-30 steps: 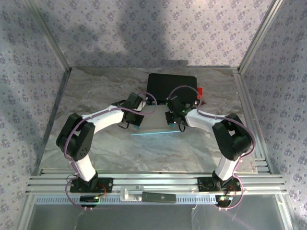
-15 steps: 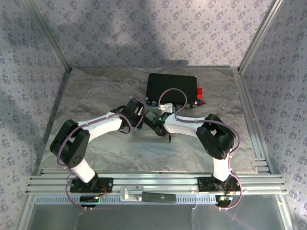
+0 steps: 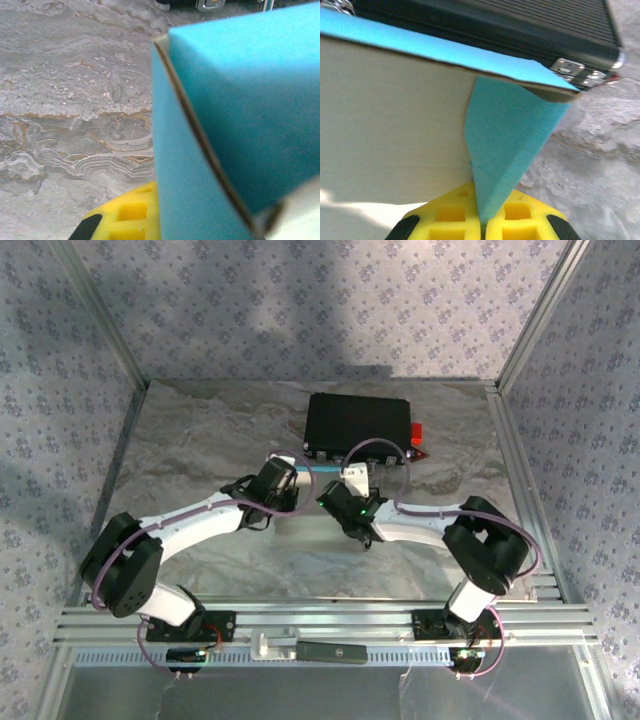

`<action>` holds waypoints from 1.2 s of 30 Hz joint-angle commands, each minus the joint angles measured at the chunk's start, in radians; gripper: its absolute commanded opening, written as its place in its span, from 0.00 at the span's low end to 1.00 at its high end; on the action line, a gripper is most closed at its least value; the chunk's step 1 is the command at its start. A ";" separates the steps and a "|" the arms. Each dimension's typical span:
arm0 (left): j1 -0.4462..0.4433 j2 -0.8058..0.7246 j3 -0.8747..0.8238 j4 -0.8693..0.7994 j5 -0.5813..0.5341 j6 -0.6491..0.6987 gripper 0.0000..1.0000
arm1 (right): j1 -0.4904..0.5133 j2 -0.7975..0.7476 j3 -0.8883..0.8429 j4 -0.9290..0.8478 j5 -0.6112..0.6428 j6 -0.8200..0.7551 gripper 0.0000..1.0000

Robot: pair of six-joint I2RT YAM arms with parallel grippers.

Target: Fold the paper box

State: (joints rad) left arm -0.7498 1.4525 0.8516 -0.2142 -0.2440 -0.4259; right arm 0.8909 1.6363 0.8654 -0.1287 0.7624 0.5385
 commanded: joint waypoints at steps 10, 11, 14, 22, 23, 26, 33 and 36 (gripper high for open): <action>-0.120 -0.028 0.067 -0.018 -0.232 -0.138 0.00 | -0.161 -0.062 -0.142 0.301 -0.467 -0.185 0.00; -0.131 -0.029 0.071 -0.026 -0.255 -0.160 0.00 | -0.172 -0.062 -0.153 0.320 -0.482 -0.197 0.00; -0.157 -0.026 0.088 -0.056 -0.306 -0.216 0.00 | -0.214 -0.059 -0.173 0.364 -0.544 -0.225 0.00; -0.216 0.024 0.167 -0.169 -0.404 -0.292 0.00 | -0.309 -0.057 -0.195 0.418 -0.745 -0.311 0.02; -0.219 0.026 0.168 -0.170 -0.406 -0.297 0.00 | -0.319 -0.051 -0.192 0.420 -0.769 -0.314 0.03; -0.223 0.021 0.165 -0.173 -0.412 -0.306 0.00 | -0.336 -0.034 -0.182 0.414 -0.806 -0.321 0.06; -0.221 0.018 0.172 -0.202 -0.419 -0.296 0.00 | -0.369 0.021 -0.153 0.384 -0.864 -0.321 0.10; -0.214 0.027 0.177 -0.210 -0.404 -0.294 0.00 | -0.376 0.034 -0.146 0.371 -0.877 -0.321 0.11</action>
State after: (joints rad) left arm -0.9623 1.4872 0.9695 -0.4686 -0.5999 -0.6937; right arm 0.5251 1.6310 0.7162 0.3416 -0.0738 0.2195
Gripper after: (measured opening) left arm 0.054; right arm 0.107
